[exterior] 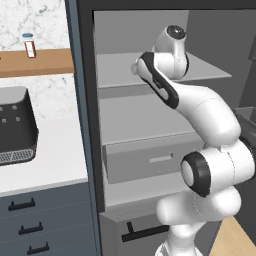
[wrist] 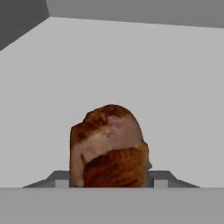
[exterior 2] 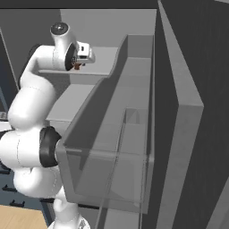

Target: Place one corn and one chicken drumstick in each tupperware on the nearby counter, to pack two identical lunches.

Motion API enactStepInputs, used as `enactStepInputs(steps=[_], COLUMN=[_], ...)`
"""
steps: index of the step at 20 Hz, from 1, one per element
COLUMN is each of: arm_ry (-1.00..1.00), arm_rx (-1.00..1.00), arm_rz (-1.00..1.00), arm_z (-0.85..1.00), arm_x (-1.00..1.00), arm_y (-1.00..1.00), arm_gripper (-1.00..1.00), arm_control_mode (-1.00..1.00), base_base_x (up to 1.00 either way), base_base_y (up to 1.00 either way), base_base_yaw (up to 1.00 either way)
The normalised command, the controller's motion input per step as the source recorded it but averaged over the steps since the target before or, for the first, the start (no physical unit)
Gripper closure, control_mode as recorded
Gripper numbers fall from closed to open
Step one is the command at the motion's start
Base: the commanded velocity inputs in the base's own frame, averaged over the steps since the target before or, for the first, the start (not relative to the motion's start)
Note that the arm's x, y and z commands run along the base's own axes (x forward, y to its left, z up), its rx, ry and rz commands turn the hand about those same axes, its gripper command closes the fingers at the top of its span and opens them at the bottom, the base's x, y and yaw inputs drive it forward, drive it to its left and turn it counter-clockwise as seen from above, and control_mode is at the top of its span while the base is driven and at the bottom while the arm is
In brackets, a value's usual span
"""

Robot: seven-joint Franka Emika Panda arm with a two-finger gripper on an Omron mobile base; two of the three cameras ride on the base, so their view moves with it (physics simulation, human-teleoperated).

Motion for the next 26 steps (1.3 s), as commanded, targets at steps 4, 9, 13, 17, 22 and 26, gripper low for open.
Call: enactStepInputs(steps=[4, 9, 13, 17, 22, 26], arm_ry=[-0.10, -0.02, 0.00, 0.00, 0.00, 0.00], arm_rx=[0.00, 0.00, 0.00, 0.00, 0.00, 0.00], arm_rz=[-0.05, -0.04, -0.06, -0.06, -0.06, -0.05], arm_z=[0.05, 0.03, -0.05, -0.27, -0.37, -0.46], arm_x=[-1.00, -1.00, -1.00, -1.00, -1.00, -1.00], arm_y=[-0.35, -0.43, -0.34, -0.33, -0.11, -0.01], arm_gripper=[1.00, 1.00, 1.00, 1.00, 1.00, 1.00], arm_control_mode=[-1.00, -1.00, -1.00, -1.00, -1.00, -1.00], base_base_x=[0.00, 0.00, 0.00, 0.00, 0.00, 0.00], base_base_y=[0.00, 0.00, 0.00, 0.00, 0.00, 0.00], base_base_yaw=[0.00, 0.00, 0.00, 0.00, 0.00, 0.00])
